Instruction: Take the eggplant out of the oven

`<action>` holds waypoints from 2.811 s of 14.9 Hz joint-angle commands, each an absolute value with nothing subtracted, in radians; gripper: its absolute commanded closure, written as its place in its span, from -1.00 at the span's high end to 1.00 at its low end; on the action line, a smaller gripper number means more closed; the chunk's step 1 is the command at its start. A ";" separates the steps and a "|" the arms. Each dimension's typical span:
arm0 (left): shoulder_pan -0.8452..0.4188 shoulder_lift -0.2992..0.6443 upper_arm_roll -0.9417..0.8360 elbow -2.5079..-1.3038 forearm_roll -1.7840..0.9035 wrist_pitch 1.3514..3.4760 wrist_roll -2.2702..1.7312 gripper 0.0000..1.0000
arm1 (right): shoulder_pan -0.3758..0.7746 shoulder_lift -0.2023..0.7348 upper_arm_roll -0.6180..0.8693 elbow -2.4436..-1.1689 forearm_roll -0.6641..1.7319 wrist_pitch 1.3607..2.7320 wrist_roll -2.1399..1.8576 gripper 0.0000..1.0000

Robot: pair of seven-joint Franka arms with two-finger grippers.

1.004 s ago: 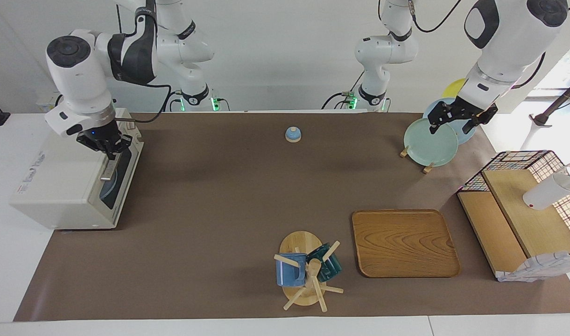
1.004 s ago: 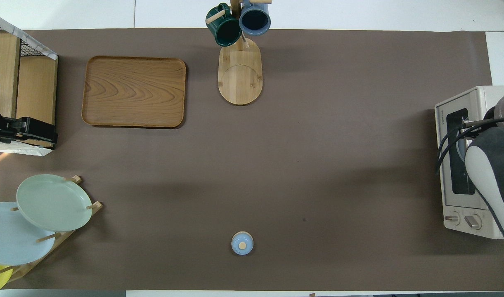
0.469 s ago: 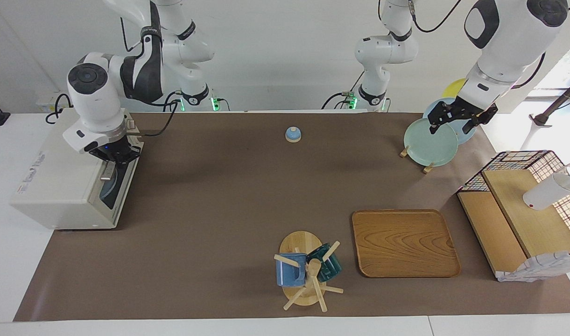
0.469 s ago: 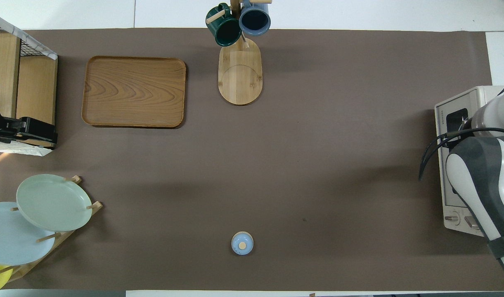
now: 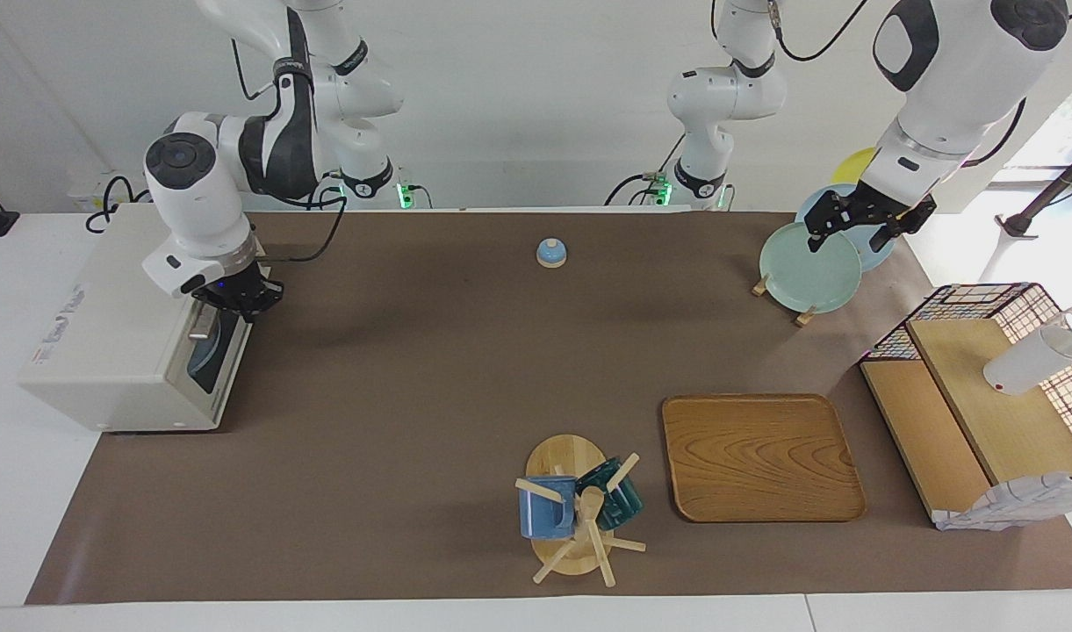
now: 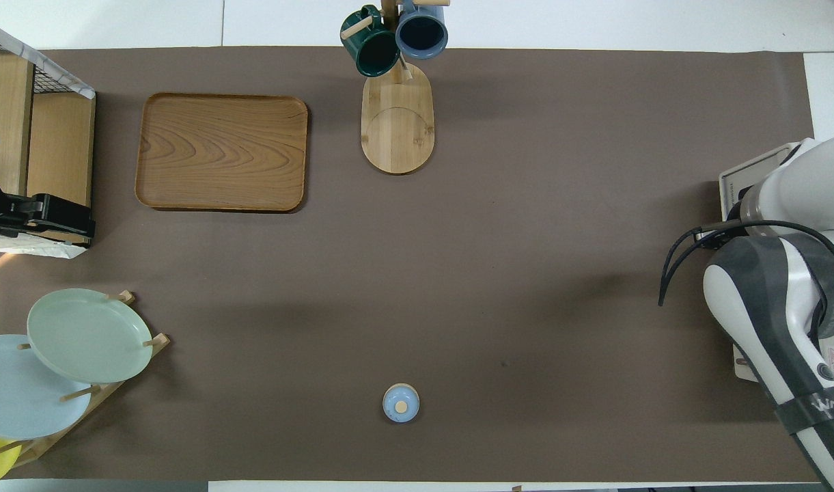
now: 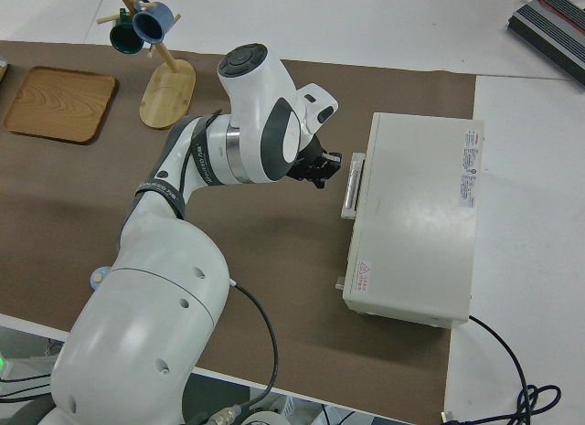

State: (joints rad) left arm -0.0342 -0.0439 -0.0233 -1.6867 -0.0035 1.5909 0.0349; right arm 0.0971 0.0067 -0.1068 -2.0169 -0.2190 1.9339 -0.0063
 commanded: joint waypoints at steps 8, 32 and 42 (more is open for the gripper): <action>-0.035 -0.046 -0.023 -1.680 0.017 1.582 0.032 1.00 | 0.042 0.014 -0.104 -1.936 -0.354 1.824 -0.029 -1.00; -0.035 -0.046 -0.023 -1.678 0.017 1.582 0.031 1.00 | 0.138 0.147 -0.101 -2.252 -0.201 2.430 0.066 -1.00; -0.035 -0.046 -0.023 -1.680 0.017 1.582 0.032 1.00 | 0.247 0.134 -0.100 -2.139 -0.044 2.234 0.195 -0.74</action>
State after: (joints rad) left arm -0.0342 -0.0439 -0.0233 -1.6867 -0.0035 1.5909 0.0349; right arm 0.2268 0.1516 -0.0917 -2.1889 -0.0690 2.3217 0.1443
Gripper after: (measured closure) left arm 0.000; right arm 0.987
